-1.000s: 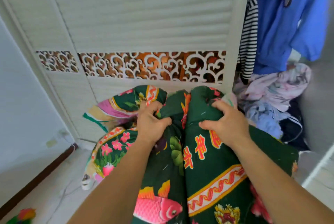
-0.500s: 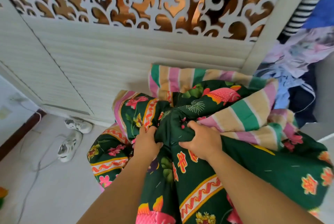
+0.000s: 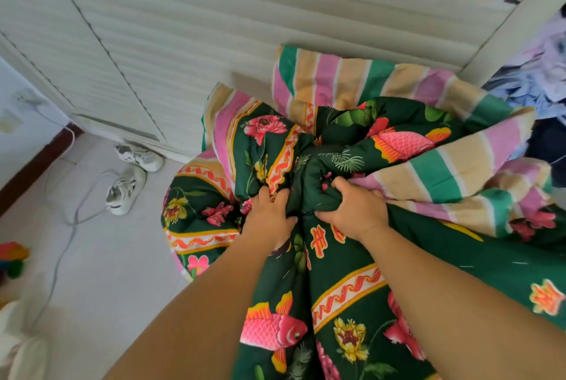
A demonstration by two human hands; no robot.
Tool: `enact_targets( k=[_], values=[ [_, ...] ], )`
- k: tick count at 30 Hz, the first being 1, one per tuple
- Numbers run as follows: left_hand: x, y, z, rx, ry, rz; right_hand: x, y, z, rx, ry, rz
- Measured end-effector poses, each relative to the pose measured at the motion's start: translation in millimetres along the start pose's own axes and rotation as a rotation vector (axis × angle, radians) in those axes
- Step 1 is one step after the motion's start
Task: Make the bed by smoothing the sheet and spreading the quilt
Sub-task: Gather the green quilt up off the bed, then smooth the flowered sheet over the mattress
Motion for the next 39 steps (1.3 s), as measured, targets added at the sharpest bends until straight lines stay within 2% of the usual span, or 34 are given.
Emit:
enact_targets(
  k=[3, 11, 20, 31, 39],
  values=[
    [-2.7, 3.1, -20.8, -0.04, -0.042, -0.014, -3.6, -3.1, -15.7, -0.019, -0.007, -0.045],
    [-5.1, 18.3, -111.9, 0.005, -0.114, -0.172, -8.1, 1.3, -93.3, 0.022, -0.106, -0.171],
    [14.2, 42.1, -209.7, 0.146, -0.131, -0.289, -12.1, 2.6, -160.9, 0.115, -0.259, -0.26],
    [5.1, 51.1, -271.5, 0.381, -0.217, -0.396, -67.5, 22.2, -205.2, 0.126, -0.574, -0.158],
    [-50.7, 65.3, -324.3, 0.49, -0.338, -0.5, -145.8, 58.8, -243.7, -0.002, -0.752, -0.179]
  ],
)
Point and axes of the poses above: each hand's wrist, its own z-axis towards the middle knuckle, its own y-axis out of the palm, x = y × z, the point moved 1 cm from there along z, towards the middle knuckle, and after that the axes turned 12 degrees about -x, right-handed, at the moved point
